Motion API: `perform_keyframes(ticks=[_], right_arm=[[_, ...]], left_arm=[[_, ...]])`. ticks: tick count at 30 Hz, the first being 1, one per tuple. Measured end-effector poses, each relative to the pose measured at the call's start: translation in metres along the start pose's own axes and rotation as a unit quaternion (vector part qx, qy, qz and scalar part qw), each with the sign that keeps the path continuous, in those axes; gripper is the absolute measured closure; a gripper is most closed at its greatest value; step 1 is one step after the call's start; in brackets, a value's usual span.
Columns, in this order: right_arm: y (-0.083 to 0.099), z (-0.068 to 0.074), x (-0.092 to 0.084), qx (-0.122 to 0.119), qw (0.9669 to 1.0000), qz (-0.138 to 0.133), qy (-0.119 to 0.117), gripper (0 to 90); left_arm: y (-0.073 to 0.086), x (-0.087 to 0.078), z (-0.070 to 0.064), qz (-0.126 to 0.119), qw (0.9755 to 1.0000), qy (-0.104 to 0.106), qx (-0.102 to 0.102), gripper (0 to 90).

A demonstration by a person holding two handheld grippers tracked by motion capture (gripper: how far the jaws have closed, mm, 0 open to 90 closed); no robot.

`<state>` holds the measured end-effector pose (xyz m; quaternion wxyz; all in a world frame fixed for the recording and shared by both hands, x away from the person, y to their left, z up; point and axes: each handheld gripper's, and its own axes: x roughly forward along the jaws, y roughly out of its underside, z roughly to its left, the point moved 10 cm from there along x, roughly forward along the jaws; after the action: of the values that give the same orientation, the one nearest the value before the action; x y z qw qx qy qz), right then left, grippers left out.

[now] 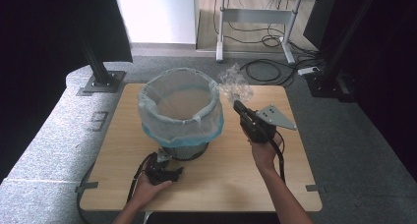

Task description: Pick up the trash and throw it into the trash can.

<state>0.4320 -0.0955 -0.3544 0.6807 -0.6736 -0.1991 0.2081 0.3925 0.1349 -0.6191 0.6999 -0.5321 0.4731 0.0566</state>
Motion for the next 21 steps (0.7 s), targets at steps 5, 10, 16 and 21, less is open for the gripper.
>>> perform_keyframes(ticks=[5,10,16,21], right_arm=[[-0.019,0.023,0.023,-0.018,0.9996,-0.001,-0.020,88.1],[-0.027,0.041,0.044,-0.028,0.9990,0.010,-0.033,88.1],[-0.028,0.057,0.059,-0.036,0.9979,0.022,-0.049,88.1],[-0.025,0.063,0.067,-0.032,0.9970,0.033,-0.062,86.0]], left_arm=[[0.000,0.000,0.000,0.000,1.0000,0.000,0.000,19.4],[0.000,0.000,0.000,0.000,1.0000,-0.001,0.001,19.4],[0.000,0.000,0.000,0.000,1.0000,-0.001,0.000,19.4],[0.000,0.000,0.000,0.000,1.0000,-0.001,0.000,19.4]])
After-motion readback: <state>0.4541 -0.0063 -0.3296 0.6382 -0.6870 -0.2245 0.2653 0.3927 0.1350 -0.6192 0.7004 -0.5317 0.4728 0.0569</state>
